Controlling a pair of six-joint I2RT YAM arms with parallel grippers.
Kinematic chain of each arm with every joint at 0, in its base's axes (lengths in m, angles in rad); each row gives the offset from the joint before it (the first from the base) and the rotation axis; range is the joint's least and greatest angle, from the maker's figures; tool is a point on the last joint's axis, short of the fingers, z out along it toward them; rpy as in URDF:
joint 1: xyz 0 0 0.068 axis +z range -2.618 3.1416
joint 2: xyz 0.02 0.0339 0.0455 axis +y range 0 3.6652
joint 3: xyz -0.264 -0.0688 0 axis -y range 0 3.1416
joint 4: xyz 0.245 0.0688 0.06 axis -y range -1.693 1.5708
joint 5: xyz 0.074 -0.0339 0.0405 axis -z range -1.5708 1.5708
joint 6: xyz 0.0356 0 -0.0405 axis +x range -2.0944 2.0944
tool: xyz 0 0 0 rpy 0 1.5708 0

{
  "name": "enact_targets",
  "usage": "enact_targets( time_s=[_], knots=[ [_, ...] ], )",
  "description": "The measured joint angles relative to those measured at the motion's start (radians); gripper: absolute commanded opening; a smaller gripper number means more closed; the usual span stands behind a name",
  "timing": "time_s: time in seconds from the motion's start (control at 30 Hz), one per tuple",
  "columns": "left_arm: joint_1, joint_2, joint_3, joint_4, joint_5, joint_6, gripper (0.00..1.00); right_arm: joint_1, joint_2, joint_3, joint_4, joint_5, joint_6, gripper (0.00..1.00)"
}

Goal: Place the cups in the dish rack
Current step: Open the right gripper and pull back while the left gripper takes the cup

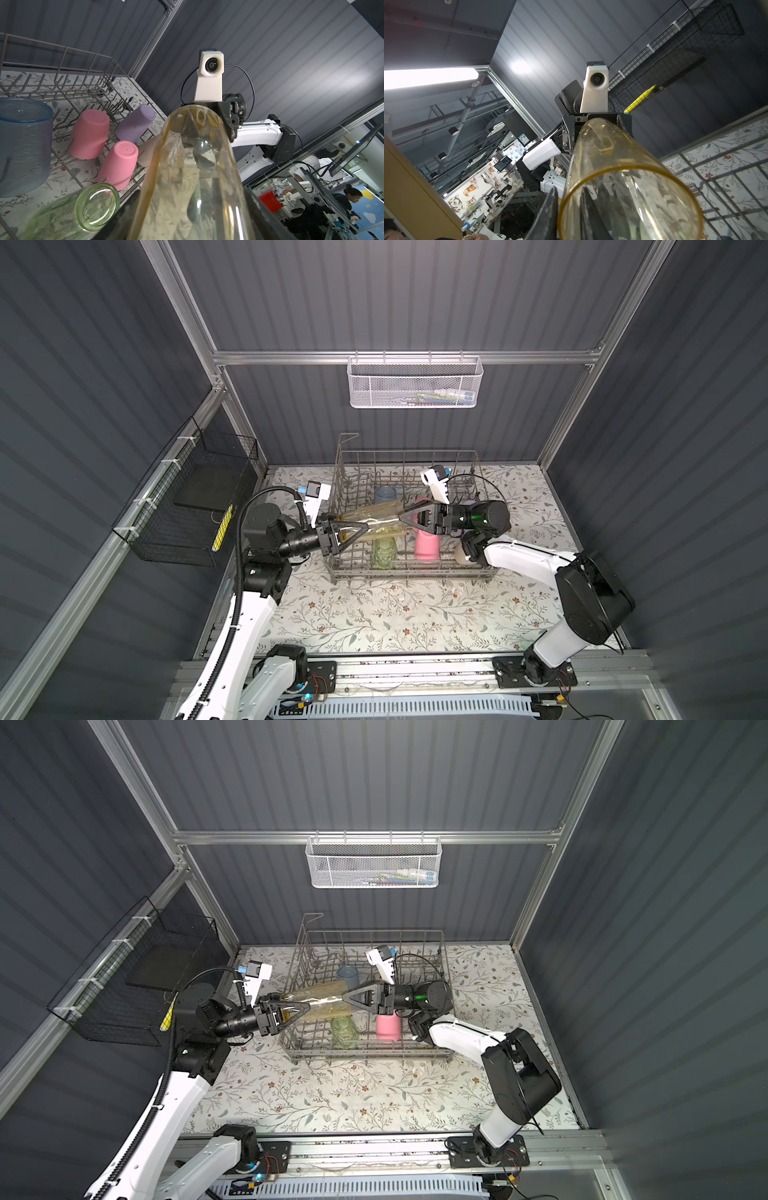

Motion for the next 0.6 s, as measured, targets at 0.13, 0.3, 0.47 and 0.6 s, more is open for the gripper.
enact_targets(
  time_s=[0.13, 0.3, 0.47, 0.6],
  knots=[
    [0.0, 0.0, 0.0, 0.002, -0.005, -0.009, 0.45, -0.024, -0.019, -0.023, -0.004, -0.001, 0.0, 0.23],
    [0.0, 0.0, 0.01, -0.006, -0.013, -0.011, 0.43, -0.095, -0.068, -0.075, -0.005, -0.002, 0.004, 0.24],
    [0.0, 0.008, 0.077, -0.064, -0.048, 0.01, 0.42, -0.191, -0.134, -0.136, -0.006, -0.002, 0.013, 0.24],
    [0.0, 0.03, 0.119, -0.086, -0.075, 0.022, 0.4, -0.258, -0.186, -0.183, -0.015, -0.002, 0.013, 0.25]
  ],
)
